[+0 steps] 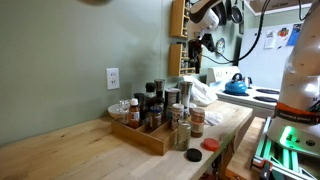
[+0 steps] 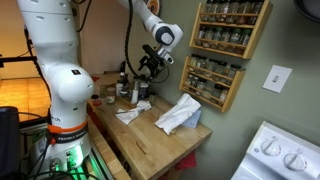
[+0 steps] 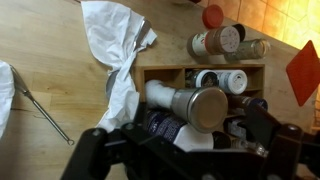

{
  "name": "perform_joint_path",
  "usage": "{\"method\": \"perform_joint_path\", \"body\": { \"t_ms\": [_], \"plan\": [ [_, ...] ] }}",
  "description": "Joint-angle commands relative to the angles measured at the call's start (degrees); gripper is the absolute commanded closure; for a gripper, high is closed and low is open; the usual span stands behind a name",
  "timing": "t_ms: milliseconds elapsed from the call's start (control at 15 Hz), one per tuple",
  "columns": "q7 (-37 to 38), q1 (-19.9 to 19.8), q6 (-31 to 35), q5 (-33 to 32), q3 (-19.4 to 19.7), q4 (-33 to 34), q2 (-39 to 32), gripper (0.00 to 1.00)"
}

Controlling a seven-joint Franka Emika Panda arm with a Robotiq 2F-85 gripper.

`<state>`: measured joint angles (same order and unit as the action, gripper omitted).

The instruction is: Put the orange lid on the bottle on the right and the black lid on the container on the left

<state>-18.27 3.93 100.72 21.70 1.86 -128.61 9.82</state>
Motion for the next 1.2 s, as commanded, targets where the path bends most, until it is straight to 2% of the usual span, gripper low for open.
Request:
{"method": "perform_joint_path", "body": {
  "t_ms": [0, 467, 600, 800, 1133],
  "plan": [
    [-0.1, -0.5, -0.1, 0.0, -0.5, 0.1, 0.0, 0.0],
    [-1.1, 0.0, -0.6, -0.1, -1.0, -0.2, 0.4, 0.0],
    [-1.0, 1.1, -0.6, 0.2, -2.5, -2.4, 2.5, 0.0],
    [2.9, 3.0, -1.6, -0.5, -5.9, -6.8, 6.4, 0.0],
    [10.9, 5.3, 1.6, 1.5, -9.7, -15.8, 15.1, 0.0]
  ]
}}
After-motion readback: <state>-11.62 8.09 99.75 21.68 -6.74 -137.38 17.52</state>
